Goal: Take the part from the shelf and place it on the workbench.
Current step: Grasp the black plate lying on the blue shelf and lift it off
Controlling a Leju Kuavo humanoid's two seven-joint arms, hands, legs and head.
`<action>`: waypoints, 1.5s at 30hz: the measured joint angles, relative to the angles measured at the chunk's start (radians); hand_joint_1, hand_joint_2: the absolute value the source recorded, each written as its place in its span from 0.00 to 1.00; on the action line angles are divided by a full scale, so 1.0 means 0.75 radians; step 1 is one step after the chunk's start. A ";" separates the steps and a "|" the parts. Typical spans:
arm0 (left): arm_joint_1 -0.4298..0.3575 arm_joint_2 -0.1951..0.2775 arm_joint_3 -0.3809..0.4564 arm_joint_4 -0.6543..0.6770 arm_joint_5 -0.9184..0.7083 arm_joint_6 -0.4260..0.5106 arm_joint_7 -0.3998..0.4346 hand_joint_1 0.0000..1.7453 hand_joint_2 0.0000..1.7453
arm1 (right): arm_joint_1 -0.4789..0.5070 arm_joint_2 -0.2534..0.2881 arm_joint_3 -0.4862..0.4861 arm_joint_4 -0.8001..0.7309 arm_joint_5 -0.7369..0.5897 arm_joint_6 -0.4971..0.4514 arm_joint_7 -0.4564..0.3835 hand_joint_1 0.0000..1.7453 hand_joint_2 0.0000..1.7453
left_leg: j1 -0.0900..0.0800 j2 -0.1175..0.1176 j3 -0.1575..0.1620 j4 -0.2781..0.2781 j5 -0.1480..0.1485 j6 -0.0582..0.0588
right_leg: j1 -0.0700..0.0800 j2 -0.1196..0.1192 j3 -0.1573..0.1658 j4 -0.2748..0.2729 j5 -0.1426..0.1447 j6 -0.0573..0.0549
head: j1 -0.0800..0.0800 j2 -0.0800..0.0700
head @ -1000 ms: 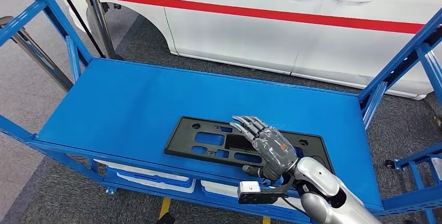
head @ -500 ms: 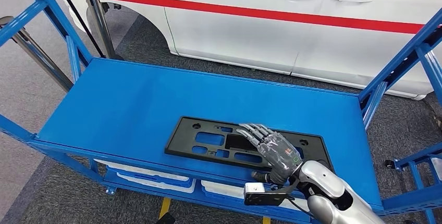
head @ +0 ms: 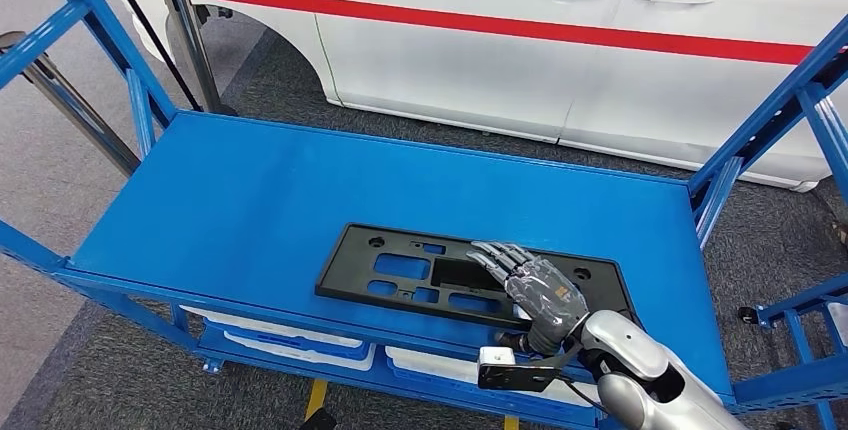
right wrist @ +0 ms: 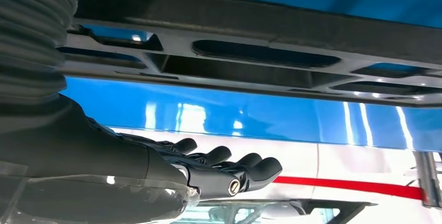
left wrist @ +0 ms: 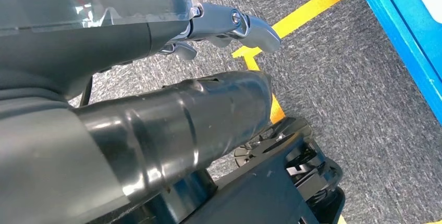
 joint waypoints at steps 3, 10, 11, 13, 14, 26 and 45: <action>0.000 0.000 -0.001 0.000 0.000 0.000 0.000 0.00 0.00 | 0.007 0.000 -0.003 0.020 0.020 -0.016 0.011 0.00 1.00 | 0.000 0.000 0.000 0.000 0.000 0.000 | 0.000 0.000 0.000 0.000 0.000 0.000 | 0.000 0.000; 0.000 0.000 -0.011 0.000 0.000 -0.001 0.000 0.00 0.00 | 0.016 0.001 -0.022 0.075 0.125 -0.073 0.051 0.00 1.00 | 0.000 0.000 0.000 0.000 0.000 0.000 | 0.000 0.000 0.000 0.000 0.000 0.000 | 0.000 0.000; 0.000 0.000 -0.014 0.000 0.000 -0.001 0.000 0.00 0.00 | 0.016 0.002 -0.025 0.084 0.146 -0.083 0.060 0.00 1.00 | 0.000 0.000 0.000 0.000 0.000 0.000 | 0.000 0.000 0.000 0.000 0.000 0.000 | 0.000 0.000; 0.000 0.000 -0.018 0.000 0.001 -0.001 0.000 0.00 0.00 | 0.018 0.005 -0.032 0.101 0.183 -0.100 0.077 0.00 1.00 | 0.000 0.000 0.000 0.000 0.000 0.000 | 0.000 0.000 0.001 0.000 0.000 0.000 | 0.000 0.000; 0.000 0.000 -0.019 0.000 0.001 -0.001 0.000 0.00 0.00 | 0.018 0.007 -0.034 0.108 0.195 -0.108 0.081 0.00 1.00 | 0.000 0.000 0.000 0.000 0.000 0.000 | 0.000 0.000 0.001 0.000 0.000 0.000 | 0.000 0.000; 0.000 0.000 -0.022 0.000 0.003 -0.004 0.000 0.00 0.00 | 0.021 0.027 -0.077 0.165 0.308 -0.178 0.140 0.00 1.00 | 0.000 0.000 0.001 0.000 0.000 0.000 | 0.000 0.000 0.001 0.000 0.000 0.000 | 0.000 0.000; 0.000 0.000 -0.034 0.000 0.011 -0.004 0.007 0.00 0.00 | 0.045 0.077 -0.132 0.257 0.567 -0.295 0.226 0.99 1.00 | 0.000 0.000 0.001 0.000 0.000 0.000 | 0.000 0.000 0.001 0.000 0.000 0.000 | 0.000 0.000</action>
